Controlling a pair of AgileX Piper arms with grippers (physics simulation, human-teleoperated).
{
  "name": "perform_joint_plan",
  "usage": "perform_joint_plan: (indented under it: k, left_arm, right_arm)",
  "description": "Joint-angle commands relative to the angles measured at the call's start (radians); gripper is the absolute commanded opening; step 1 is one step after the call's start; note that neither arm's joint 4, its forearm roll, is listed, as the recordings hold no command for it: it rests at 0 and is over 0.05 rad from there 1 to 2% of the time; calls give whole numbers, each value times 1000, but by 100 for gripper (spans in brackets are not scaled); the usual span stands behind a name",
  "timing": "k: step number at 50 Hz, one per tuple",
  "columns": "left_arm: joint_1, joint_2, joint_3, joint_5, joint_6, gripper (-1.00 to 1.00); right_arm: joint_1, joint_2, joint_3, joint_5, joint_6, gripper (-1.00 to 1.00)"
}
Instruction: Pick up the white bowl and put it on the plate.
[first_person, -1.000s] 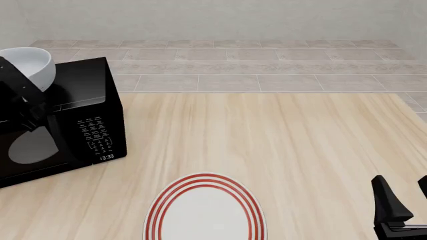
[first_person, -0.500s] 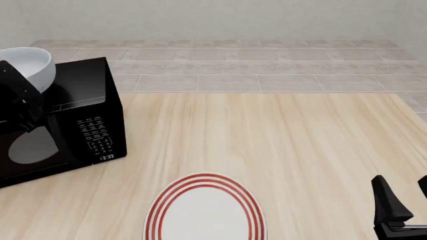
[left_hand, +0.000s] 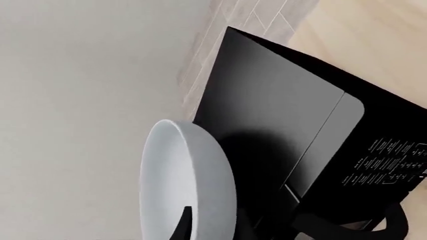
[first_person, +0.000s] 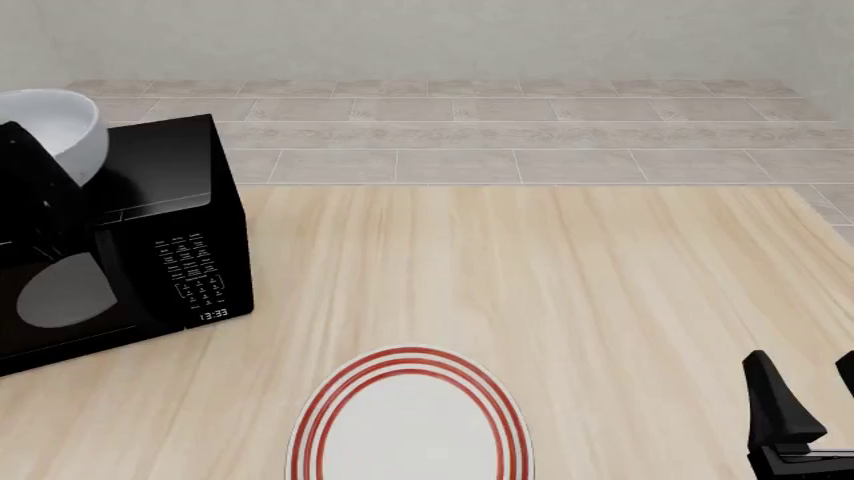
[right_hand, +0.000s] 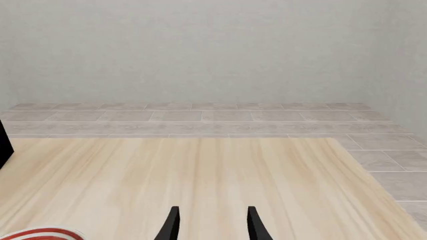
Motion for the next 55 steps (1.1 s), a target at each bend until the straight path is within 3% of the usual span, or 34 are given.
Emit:
perform_joint_plan:
  k: [1,34,39,50,52,55]
  left_arm:
    - [-1,-7,-15,60,16,-100]
    - [-33,-272,-53,295,29,-100]
    - [-85,-328,-80,398,-31,-100]
    - [-189,-435,-86,525,-85,-100]
    - [-256,-478,-86,589,-113,-100]
    - [-288,-497,-93,615,-129,-100]
  right_arm:
    - [3,0,1,-1,0,100]
    - [3,0,1,-1,0,100]
    - [3,0,1,-1,0,100]
    - [3,0,1,-1,0,100]
    - [3,0,1,-1,0,100]
    - [3,0,1,-1,0,100]
